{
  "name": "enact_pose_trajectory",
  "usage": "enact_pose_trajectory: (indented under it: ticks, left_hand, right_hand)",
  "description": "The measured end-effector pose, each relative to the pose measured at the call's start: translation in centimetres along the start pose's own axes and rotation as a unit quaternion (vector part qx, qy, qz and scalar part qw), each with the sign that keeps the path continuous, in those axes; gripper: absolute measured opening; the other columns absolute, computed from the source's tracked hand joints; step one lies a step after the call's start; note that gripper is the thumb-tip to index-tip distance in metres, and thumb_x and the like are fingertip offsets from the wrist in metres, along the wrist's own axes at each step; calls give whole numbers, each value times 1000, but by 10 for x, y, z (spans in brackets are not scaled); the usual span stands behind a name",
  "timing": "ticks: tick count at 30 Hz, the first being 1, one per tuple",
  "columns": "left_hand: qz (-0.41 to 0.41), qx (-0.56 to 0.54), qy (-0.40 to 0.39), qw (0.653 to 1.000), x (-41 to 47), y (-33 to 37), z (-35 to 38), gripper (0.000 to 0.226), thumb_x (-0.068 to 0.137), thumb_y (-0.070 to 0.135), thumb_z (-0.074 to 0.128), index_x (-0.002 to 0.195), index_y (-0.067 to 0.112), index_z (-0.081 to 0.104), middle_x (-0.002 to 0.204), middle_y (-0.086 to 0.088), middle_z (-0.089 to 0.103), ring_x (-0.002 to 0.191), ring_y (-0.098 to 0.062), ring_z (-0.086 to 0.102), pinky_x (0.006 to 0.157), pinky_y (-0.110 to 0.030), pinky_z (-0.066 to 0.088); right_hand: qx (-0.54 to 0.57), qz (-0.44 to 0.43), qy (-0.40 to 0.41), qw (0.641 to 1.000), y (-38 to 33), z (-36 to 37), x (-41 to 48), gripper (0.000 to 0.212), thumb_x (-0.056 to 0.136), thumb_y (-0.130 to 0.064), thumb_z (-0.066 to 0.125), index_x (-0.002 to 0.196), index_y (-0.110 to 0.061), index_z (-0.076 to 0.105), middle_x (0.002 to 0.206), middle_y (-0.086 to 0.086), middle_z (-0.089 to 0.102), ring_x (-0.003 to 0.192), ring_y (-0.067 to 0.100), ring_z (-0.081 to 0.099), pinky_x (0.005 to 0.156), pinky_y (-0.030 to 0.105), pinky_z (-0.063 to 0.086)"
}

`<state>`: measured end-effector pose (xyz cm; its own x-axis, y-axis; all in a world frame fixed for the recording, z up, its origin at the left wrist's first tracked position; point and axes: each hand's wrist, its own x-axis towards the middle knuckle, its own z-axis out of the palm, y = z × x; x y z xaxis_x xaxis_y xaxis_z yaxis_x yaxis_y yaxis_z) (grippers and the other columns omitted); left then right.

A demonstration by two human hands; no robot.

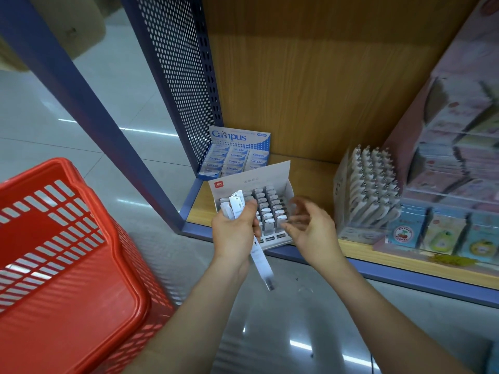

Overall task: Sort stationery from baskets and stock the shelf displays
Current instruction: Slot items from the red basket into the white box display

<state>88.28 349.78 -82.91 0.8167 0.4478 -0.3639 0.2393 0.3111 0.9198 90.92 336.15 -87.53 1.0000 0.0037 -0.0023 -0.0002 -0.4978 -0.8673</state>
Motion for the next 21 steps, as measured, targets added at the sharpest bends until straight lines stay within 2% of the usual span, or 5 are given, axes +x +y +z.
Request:
enact_pose_trajectory:
  ticks: [3,5,8,15,21]
  left_hand:
    - [3,-17,9,1000,-1,0,1,17,93,13,62,77,11,56,55,-2,46,44,-13,40,43,-23,38]
    - [17,-18,18,1000,-3,-1,2,20,93,16,62,76,11,56,54,-2,46,44,-14,40,43,-23,37]
    - [40,-25,27,999,-6,-1,3,25,94,20,61,72,12,54,52,-3,47,44,-17,41,44,-23,38]
    - [61,6,-20,998,-6,16,-16,23,98,24,56,79,12,49,51,2,43,44,-12,40,42,-22,36]
    - [-19,124,-126,984,-29,5,-39,25,89,22,70,68,16,58,55,0,49,42,-12,34,40,-19,25]
  right_hand:
    - [126,105,-6,986,-18,-16,-15,39,84,-17,74,119,-17,57,97,0,61,86,12,62,71,24,50]
    - [244,169,-138,945,-35,-27,-32,19,89,-23,67,108,-18,63,90,2,68,82,12,64,67,24,48]
    - [199,123,-280,931,-47,-23,-49,19,86,-18,71,104,-18,66,77,-2,71,70,5,61,66,20,46]
    - [293,153,-148,932,-38,-23,-50,11,92,-10,62,93,-14,72,69,-4,66,47,10,55,48,19,39]
    - [302,137,-153,931,-38,-9,-50,10,90,-7,63,90,-13,71,69,-3,66,51,13,55,52,20,42]
